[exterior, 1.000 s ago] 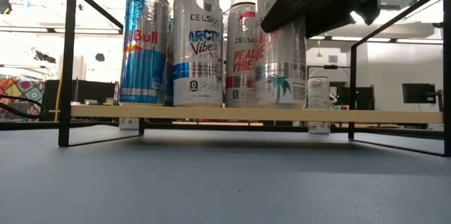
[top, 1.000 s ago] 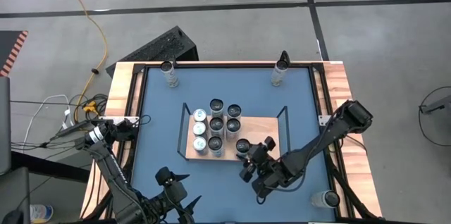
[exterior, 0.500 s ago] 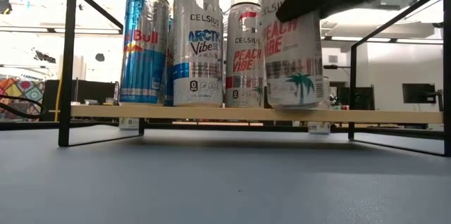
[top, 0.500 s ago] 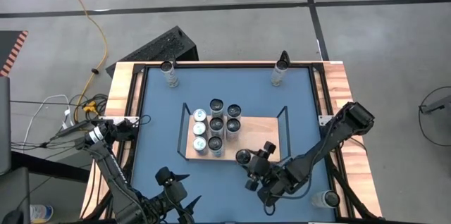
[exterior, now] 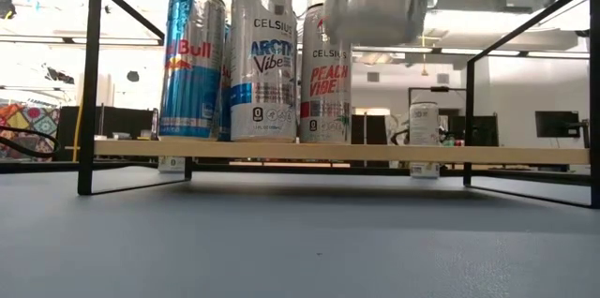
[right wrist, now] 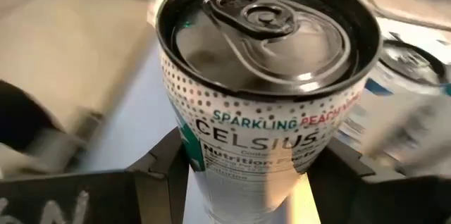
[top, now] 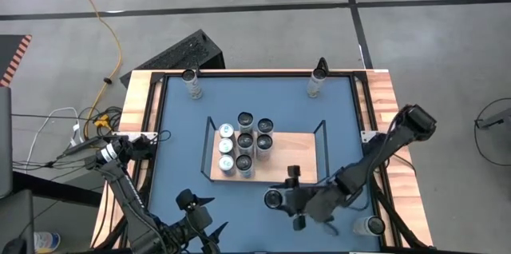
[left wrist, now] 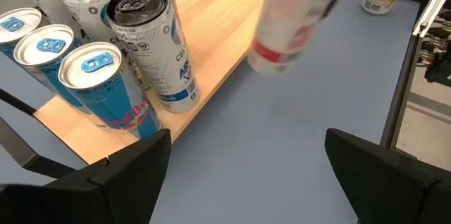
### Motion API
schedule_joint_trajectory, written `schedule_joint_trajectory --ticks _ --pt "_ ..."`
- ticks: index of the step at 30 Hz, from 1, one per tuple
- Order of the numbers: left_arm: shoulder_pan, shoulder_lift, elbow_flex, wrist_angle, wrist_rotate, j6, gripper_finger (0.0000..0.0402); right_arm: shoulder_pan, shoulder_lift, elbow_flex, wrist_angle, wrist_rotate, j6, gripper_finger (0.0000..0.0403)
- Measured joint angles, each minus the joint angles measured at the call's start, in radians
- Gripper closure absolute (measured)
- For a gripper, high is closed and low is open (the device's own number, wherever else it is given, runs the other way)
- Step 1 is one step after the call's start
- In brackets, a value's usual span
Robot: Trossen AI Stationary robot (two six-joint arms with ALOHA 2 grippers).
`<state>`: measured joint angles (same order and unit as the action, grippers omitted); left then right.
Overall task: Place canned beverage on shelf
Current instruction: Put the pink soda can on the shelf aligned with the other pink soda cans
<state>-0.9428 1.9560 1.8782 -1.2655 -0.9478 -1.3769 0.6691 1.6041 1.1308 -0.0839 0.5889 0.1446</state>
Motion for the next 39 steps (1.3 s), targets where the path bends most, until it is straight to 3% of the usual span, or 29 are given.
schedule_joint_trajectory --ticks 6,10,28,39 --pt "0.000 0.000 0.000 -0.002 0.000 0.003 0.0040 -0.025 -0.174 -0.294 0.395 -0.144 0.042 0.0190" --pt "0.002 0.000 0.000 -0.001 -0.003 0.014 0.0040 -0.061 -0.237 -0.372 0.414 -0.145 0.081 0.0190" --pt "0.011 0.000 0.000 0.000 -0.002 0.005 0.0040 -0.214 -0.203 -0.369 0.387 -0.190 0.018 0.0190" --pt "0.011 0.000 0.000 -0.003 0.000 0.003 0.0040 -0.239 -0.125 -0.266 0.224 -0.232 -0.015 0.0190"
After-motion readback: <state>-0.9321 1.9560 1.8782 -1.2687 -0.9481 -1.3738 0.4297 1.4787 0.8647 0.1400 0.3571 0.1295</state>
